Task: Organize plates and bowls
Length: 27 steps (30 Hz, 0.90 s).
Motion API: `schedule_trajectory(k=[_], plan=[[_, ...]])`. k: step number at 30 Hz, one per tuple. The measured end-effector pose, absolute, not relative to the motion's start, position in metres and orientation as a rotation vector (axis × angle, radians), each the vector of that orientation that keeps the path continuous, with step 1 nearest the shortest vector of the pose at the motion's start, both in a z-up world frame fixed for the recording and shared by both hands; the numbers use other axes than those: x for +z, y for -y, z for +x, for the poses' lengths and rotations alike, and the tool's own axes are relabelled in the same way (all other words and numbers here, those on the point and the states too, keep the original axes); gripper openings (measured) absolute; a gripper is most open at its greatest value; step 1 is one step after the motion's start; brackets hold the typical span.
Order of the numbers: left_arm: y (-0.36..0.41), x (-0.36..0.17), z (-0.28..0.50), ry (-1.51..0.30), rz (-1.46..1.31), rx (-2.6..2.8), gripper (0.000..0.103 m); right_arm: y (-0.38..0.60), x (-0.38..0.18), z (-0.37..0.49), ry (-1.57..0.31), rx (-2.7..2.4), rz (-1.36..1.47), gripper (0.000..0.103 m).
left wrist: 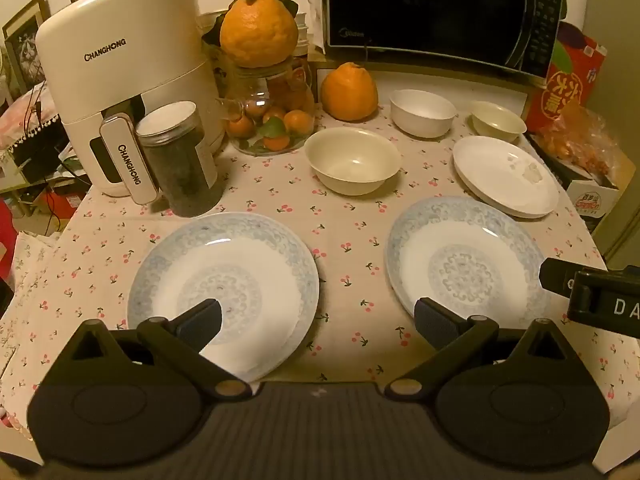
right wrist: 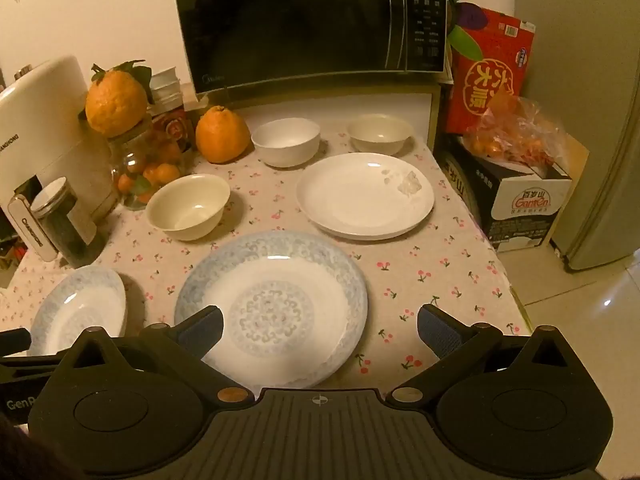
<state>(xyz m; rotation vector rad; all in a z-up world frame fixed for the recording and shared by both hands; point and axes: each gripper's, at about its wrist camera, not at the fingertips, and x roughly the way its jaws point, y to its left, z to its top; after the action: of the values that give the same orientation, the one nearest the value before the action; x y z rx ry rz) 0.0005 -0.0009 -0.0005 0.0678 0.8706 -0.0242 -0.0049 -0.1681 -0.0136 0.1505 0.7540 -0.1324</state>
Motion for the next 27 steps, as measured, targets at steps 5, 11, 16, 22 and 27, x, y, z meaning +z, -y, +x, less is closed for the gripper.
schedule_trajectory(k=[5,11,16,22,27], plan=[[-0.0029,0.0023,0.0026,-0.877,0.060,-0.026,0.103,0.1675,-0.0135,-0.0041,-0.753,-0.132,0.153,0.103],[-0.0027,0.0004,0.0008,-0.867,0.048,-0.029,0.103,0.1691,-0.0171,-0.0074,-0.759,-0.124,0.149,0.103],[-0.0033,-0.0006,0.0002,-0.866,0.044,-0.029,0.103,0.1713,-0.0178,-0.0104,-0.765,-0.124,0.149,0.103],[-0.0020,-0.0013,-0.0006,-0.865,0.047,-0.026,0.103,0.1674,-0.0159,-0.0037,-0.774,-0.129,0.151,0.103],[-0.0018,-0.0011,-0.0010,-0.867,0.044,-0.025,0.103,0.1675,-0.0163,-0.0041,-0.773,-0.129,0.152,0.103]])
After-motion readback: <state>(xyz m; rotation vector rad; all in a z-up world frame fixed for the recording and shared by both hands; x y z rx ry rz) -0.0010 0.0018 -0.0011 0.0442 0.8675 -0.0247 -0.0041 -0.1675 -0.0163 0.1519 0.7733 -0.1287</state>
